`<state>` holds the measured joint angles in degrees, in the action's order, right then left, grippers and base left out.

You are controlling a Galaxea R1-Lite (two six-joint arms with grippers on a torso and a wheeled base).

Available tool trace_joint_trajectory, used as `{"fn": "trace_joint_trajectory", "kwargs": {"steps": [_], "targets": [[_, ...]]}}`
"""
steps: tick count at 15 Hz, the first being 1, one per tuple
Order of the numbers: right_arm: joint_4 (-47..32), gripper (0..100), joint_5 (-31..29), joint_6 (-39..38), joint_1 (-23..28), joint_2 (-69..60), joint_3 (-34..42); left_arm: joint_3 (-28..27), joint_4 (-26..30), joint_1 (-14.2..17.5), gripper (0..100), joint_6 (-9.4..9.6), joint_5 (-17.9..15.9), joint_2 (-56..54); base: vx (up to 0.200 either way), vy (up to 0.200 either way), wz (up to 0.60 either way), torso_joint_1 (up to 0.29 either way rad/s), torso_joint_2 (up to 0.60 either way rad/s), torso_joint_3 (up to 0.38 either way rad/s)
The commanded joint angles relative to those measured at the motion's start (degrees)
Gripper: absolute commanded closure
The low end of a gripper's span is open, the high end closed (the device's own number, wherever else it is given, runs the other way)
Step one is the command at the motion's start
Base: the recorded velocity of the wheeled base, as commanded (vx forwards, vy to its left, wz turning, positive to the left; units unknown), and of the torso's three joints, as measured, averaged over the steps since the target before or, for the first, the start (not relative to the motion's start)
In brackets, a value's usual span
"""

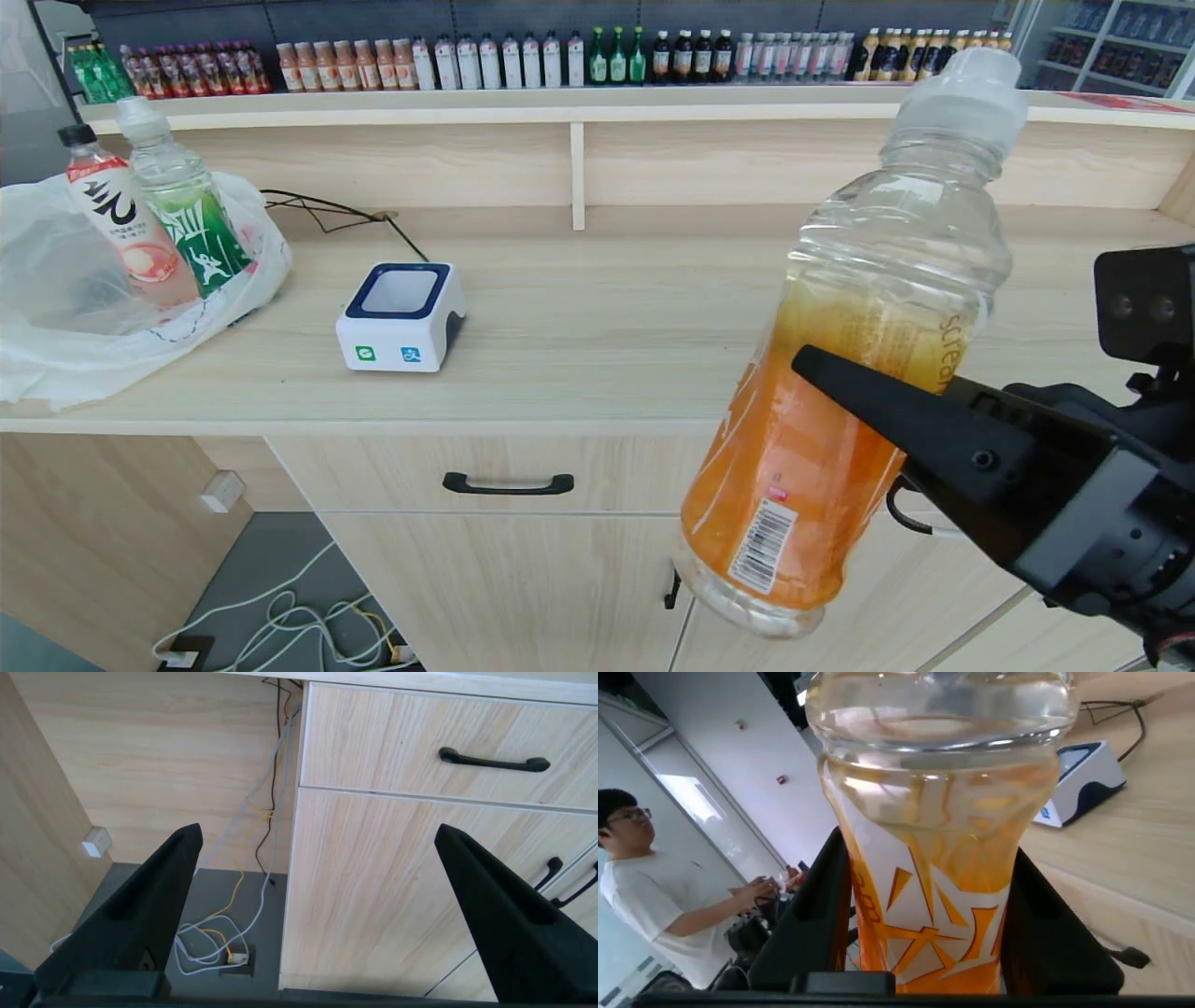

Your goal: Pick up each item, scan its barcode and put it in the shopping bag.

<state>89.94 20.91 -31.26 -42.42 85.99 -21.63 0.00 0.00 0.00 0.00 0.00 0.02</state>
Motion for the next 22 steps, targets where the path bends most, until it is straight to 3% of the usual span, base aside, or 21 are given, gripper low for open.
{"fn": "trace_joint_trajectory", "kwargs": {"steps": [1, 5, 9, 10, 12, 16, 20, 22], "targets": [[0.06, 100, -0.08, 4.10, 1.29, 0.93, 0.27, 0.00, 0.00, 0.00, 0, 0.00, 0.00, -0.02, 0.000, 0.000, 0.00, 0.000, 0.00, 0.000], [0.06, 100, -3.77, 20.45, 8.85, 8.93, -3.95, 0.00, 0.00, 0.00, 0, 0.09, 0.00, -0.02, 0.000, 0.000, 0.00, 0.000, 0.00, 0.000], [0.06, 100, -11.33, 27.57, 13.07, 12.18, -10.72, 0.00, 0.00, -0.09, 0, 0.09, 0.00, -0.02, 0.000, 0.000, 0.00, 0.000, 0.00, 0.000], [0.06, 100, -15.11, 30.73, 17.11, 12.97, -13.62, 0.00, 0.00, -0.09, 0, 0.09, 0.00, -0.02, 0.000, 0.000, 0.00, 0.000, 0.00, 0.000], [0.06, 100, -16.69, 32.93, 21.33, 13.32, -15.73, 0.00, 0.00, -0.09, 0, 0.09, 0.00, -0.02, 0.000, 0.000, 0.00, 0.000, 0.00, 0.000], [0.06, 100, -21.35, 33.45, 21.94, 13.15, -19.33, 0.00, 0.00, -0.09, 0, 0.00, 0.00, -0.02, 0.000, 0.000, 0.00, 0.000, 0.00, 0.000], [0.06, 100, -21.35, 33.45, 21.59, 13.41, -20.56, 0.00, 0.00, 0.00, 0, 0.00, 0.00, -0.02, 0.000, 0.000, 0.00, 0.000, 0.00, 0.000], [0.06, 100, -21.35, 33.28, 21.59, 13.32, -19.77, 0.00, 0.00, -0.09, 0, -0.09, 0.00, -0.02, 0.000, 0.200, 0.00, 0.007, 0.00, -0.002]]}}
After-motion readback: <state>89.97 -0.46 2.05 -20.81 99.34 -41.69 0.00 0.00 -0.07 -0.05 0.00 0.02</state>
